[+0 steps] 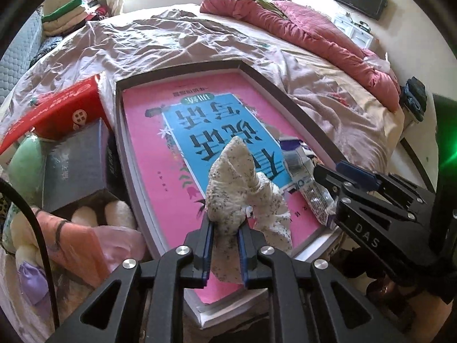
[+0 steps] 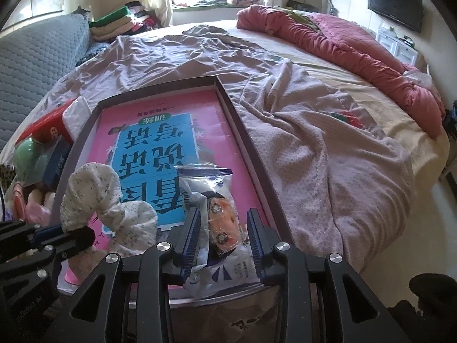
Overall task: Organize soft objects
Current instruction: 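Carry the scrunchie with the left gripper while the right carries the packet over the pink tray, then open both grippers to drop the scrunchie and packet onto the pink tray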
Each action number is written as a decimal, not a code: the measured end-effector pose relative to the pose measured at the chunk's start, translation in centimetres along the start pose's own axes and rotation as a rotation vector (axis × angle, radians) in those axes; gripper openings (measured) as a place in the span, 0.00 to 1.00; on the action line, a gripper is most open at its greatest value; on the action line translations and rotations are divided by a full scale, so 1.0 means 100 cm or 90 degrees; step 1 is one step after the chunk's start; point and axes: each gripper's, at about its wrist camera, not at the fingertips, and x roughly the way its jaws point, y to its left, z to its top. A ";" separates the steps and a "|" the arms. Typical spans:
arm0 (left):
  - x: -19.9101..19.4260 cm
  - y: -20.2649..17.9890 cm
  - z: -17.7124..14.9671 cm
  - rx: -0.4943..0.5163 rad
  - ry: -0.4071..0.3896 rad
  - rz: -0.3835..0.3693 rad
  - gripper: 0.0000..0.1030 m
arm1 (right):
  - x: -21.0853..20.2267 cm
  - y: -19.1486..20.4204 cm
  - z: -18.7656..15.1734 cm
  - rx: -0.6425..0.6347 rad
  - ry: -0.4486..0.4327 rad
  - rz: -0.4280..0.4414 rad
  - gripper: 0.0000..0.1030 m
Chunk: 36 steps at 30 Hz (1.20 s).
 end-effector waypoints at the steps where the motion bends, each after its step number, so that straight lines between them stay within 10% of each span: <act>1: -0.001 0.002 0.001 -0.003 -0.002 0.000 0.18 | -0.001 0.000 0.000 0.002 0.000 0.002 0.33; 36: -0.061 0.037 0.012 -0.041 -0.070 0.037 0.51 | -0.038 0.027 0.012 -0.023 -0.060 0.015 0.57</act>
